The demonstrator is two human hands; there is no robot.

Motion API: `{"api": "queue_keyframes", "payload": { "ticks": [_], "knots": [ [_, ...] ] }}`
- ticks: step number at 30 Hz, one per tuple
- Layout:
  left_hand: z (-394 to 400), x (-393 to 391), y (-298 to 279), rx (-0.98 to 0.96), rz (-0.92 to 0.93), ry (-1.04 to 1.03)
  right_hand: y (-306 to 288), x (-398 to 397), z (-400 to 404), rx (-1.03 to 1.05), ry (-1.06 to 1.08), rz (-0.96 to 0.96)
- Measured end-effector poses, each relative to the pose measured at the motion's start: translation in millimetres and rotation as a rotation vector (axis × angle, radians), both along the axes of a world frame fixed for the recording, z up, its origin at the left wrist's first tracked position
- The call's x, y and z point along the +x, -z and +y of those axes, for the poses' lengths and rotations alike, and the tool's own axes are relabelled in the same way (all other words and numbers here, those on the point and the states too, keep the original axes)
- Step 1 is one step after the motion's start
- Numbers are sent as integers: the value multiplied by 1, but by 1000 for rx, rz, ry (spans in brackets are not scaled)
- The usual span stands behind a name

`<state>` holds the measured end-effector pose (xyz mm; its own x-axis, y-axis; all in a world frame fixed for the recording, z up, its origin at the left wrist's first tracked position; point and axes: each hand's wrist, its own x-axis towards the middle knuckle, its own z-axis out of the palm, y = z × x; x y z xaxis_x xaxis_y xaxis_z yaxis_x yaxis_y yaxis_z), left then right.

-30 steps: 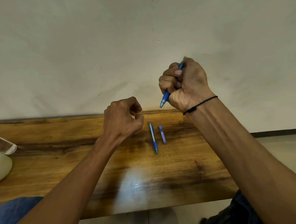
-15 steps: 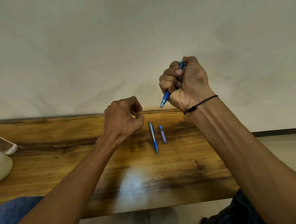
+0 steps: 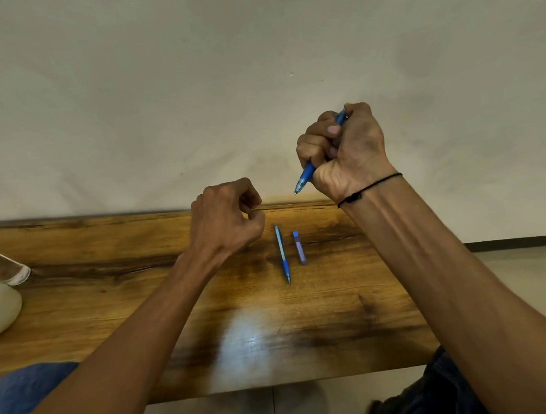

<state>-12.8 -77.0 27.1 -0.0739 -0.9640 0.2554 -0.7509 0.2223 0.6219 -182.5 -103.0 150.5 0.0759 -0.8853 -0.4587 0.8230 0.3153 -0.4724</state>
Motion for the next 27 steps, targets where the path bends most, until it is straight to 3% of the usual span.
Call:
{"api": "queue_keyframes", "payload": {
  "ticks": [27],
  "knots": [
    [2,1,-2,17,3,-4,0,6,2,-40,-3,62]
  ]
}}
